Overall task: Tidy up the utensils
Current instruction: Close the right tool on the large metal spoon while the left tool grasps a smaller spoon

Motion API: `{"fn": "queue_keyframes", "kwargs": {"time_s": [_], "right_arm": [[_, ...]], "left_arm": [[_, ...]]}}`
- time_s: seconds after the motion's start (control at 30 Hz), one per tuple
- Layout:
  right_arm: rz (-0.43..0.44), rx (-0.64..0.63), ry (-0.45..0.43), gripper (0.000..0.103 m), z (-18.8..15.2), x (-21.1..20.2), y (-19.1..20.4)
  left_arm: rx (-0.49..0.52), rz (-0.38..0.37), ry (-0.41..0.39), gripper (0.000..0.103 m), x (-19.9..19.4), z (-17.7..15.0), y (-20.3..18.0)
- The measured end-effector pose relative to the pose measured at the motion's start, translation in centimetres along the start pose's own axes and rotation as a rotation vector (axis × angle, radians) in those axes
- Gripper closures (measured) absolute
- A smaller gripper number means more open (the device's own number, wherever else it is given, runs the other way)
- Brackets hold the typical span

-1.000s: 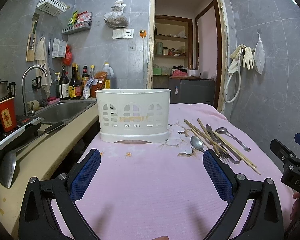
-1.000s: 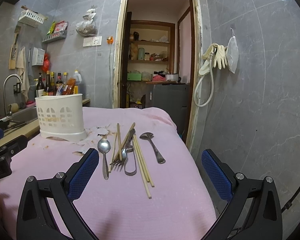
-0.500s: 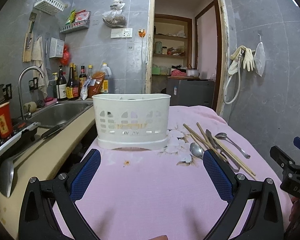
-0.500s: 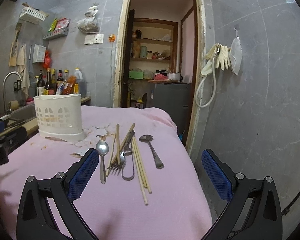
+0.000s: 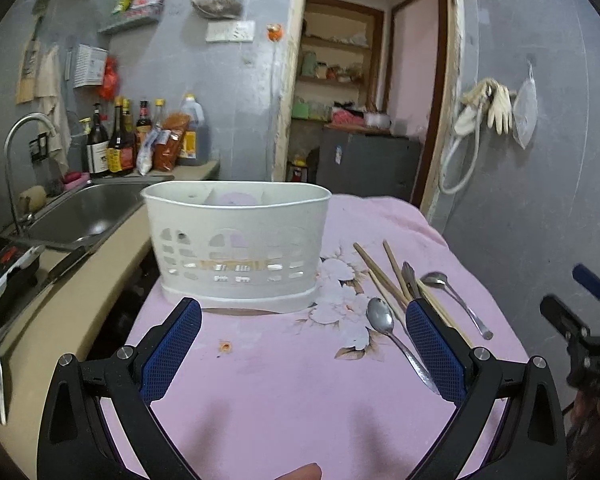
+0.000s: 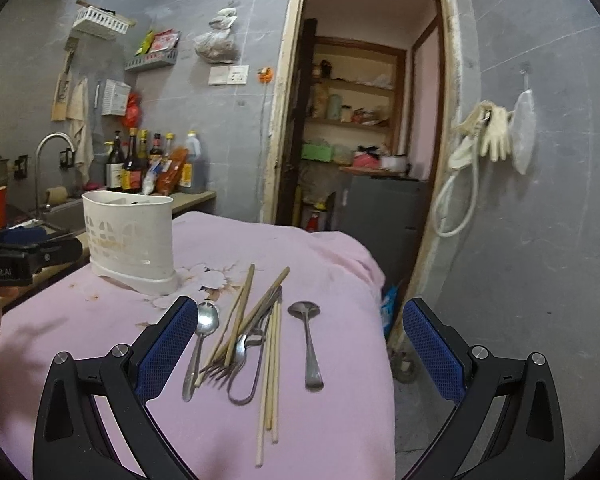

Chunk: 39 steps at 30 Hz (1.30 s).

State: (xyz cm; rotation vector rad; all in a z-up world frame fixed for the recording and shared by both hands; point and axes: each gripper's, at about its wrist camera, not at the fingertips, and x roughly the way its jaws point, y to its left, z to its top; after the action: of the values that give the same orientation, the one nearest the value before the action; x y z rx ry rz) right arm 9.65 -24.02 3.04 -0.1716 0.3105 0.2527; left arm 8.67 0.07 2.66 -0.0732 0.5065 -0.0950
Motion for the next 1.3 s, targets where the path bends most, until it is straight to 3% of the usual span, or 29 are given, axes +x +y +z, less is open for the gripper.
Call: {"fn": "queue_keyframes", "kwargs": {"time_s": [0.2,0.3,0.5,0.57,0.77,0.9,1.0,1.3], "right_arm": [[0.058,-0.046,0.08,0.003,1.3,4.1,-1.9],[0.076,-0.07,0.128,0.011,1.2,6.4,-2.3],[0.123,-0.026,0.266,0.028,0.5,11.1,-3.7],[0.145,0.002,0.318,0.039,0.4,12.7,-4.2],[0.2,0.064,0.452,0.05,-0.2,17.2,-5.0],[0.217,0.075,0.501,0.053,-0.9,18.9,-5.1],[0.235,0.08,0.534,0.053,-1.0,19.7,-5.3],[0.245,-0.067,0.569,0.053,-0.5,21.9,-4.1]], "left_arm": [[0.122,-0.043,0.071,0.003,2.7,1.2,-1.8],[0.156,-0.09,0.121,0.004,4.9,1.3,-2.2],[0.144,-0.172,0.246,0.024,8.8,1.6,-2.3],[0.148,-0.202,0.288,0.036,10.2,1.5,-2.5],[0.167,-0.252,0.415,0.059,14.6,0.7,-3.0],[0.124,-0.298,0.489,0.063,17.4,0.3,-2.6],[0.134,-0.306,0.487,0.067,18.1,0.3,-2.4],[0.152,-0.36,0.473,0.077,18.3,0.1,-2.6]]}}
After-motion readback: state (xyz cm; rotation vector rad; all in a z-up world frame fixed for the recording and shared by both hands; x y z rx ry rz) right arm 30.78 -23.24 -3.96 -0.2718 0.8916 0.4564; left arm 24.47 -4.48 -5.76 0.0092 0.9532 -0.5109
